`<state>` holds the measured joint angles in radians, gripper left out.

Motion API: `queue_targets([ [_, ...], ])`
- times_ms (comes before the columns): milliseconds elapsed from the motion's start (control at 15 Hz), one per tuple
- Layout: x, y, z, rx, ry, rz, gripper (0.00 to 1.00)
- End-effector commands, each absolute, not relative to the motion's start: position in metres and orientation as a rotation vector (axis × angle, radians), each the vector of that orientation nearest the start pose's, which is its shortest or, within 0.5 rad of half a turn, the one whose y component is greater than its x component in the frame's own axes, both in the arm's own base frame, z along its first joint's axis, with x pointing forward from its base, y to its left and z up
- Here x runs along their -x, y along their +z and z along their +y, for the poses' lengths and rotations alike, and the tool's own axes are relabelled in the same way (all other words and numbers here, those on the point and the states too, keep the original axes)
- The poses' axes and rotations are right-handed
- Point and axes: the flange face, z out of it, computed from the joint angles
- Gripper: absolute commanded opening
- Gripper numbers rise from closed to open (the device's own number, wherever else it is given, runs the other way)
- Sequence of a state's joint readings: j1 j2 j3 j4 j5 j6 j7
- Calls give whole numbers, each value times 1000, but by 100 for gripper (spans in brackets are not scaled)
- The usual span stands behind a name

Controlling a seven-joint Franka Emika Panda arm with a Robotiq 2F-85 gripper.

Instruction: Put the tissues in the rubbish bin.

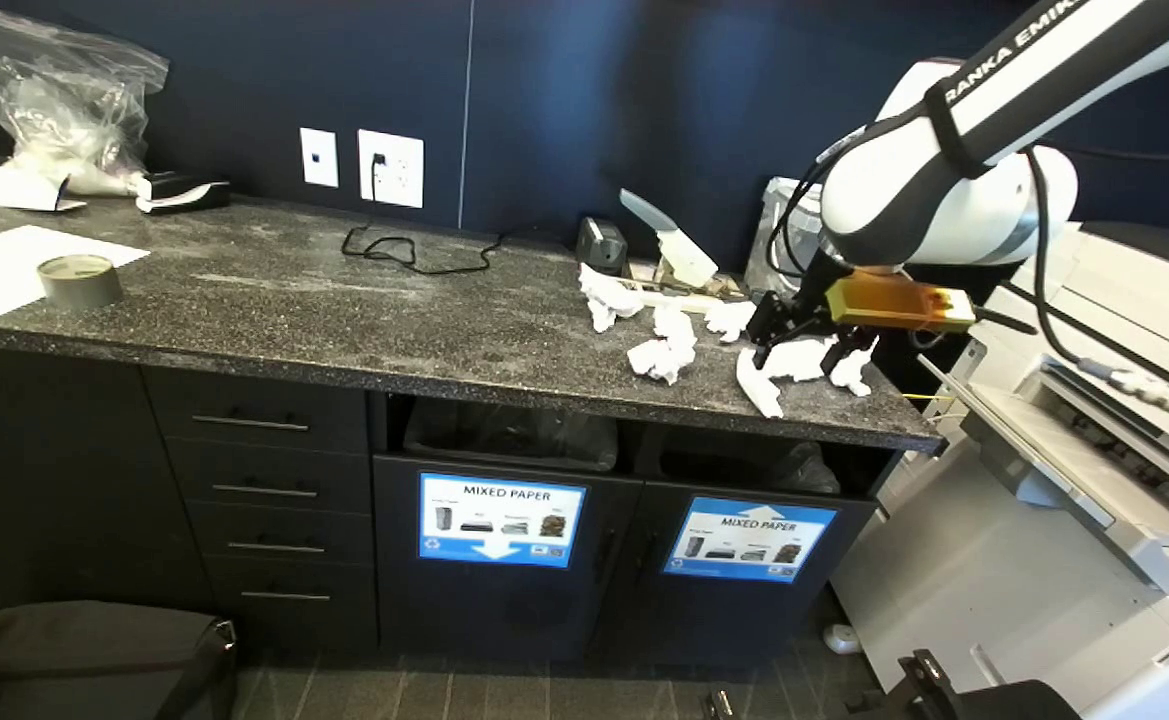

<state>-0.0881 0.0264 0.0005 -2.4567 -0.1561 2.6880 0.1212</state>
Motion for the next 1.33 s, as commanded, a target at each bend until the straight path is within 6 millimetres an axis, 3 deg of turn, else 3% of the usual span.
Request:
queue_targets([
  [0, -551, 286, -52, 3211, -360, 101, 100],
  [333, -597, 252, -72, 3221, -289, 88, 100],
  [600, -622, 232, -90, 3221, -292, 96, 100],
  [1267, -647, 191, -121, 3241, -257, 111, 100],
])
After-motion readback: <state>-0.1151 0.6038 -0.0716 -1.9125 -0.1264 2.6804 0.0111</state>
